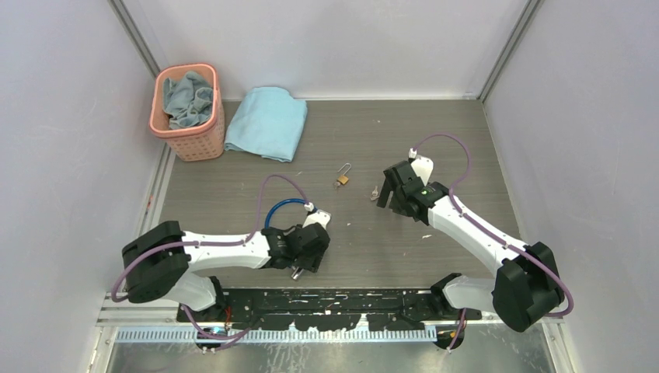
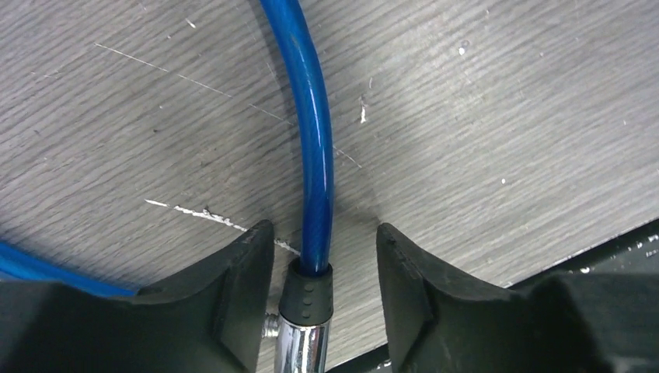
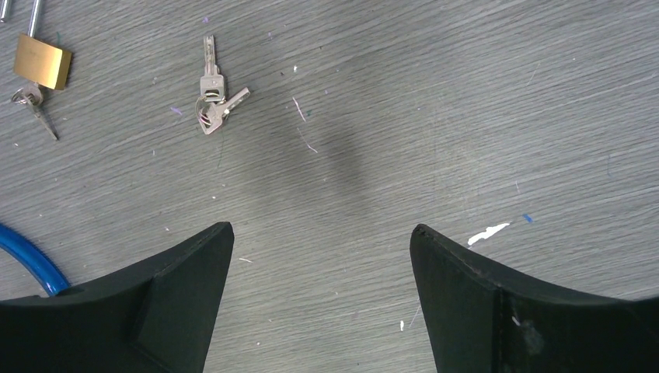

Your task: Unlock with the key

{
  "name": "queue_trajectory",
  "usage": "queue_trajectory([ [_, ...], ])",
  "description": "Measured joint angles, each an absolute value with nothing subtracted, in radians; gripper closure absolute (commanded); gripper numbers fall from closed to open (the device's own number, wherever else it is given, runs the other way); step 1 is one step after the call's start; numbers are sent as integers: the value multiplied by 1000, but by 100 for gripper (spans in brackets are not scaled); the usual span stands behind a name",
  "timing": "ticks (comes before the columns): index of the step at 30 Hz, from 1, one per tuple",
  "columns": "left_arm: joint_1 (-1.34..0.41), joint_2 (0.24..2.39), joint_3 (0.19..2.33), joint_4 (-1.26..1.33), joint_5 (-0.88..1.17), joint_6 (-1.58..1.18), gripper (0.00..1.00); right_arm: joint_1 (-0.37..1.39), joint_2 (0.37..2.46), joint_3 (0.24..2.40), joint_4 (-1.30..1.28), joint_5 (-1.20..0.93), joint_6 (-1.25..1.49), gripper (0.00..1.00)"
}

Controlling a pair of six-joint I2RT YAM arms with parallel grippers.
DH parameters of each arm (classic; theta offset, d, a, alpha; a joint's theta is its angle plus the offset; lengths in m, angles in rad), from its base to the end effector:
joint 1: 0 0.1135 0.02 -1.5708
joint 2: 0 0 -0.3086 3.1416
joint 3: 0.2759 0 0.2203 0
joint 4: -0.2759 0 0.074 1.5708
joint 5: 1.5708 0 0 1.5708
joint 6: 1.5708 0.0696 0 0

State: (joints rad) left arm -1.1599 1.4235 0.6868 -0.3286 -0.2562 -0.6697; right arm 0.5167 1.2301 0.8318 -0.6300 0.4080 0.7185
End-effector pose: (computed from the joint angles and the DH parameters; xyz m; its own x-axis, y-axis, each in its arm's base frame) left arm 0.1122 -0.2134 0.1971 -0.7941 0.3192 -0.5173 0.4399 0.8890 -0.1268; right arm 0.1934 0.0781 0.2594 -0.7418 0.2735 -0.6123 0.2829 0.9555 0.0840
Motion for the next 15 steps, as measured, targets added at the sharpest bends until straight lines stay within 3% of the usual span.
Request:
queue_trajectory([
  [6, -1184, 1468, 717, -335, -334, -698, 84, 517, 1230, 825, -630, 407, 719, 12],
  [10, -1194, 1492, 739, -347, -373, -735, 91, 517, 1230, 822, -629, 403, 719, 13],
  [15, -1198, 1527, 785, -402, -427, -833, 92, 517, 1230, 822, -628, 398, 719, 16],
])
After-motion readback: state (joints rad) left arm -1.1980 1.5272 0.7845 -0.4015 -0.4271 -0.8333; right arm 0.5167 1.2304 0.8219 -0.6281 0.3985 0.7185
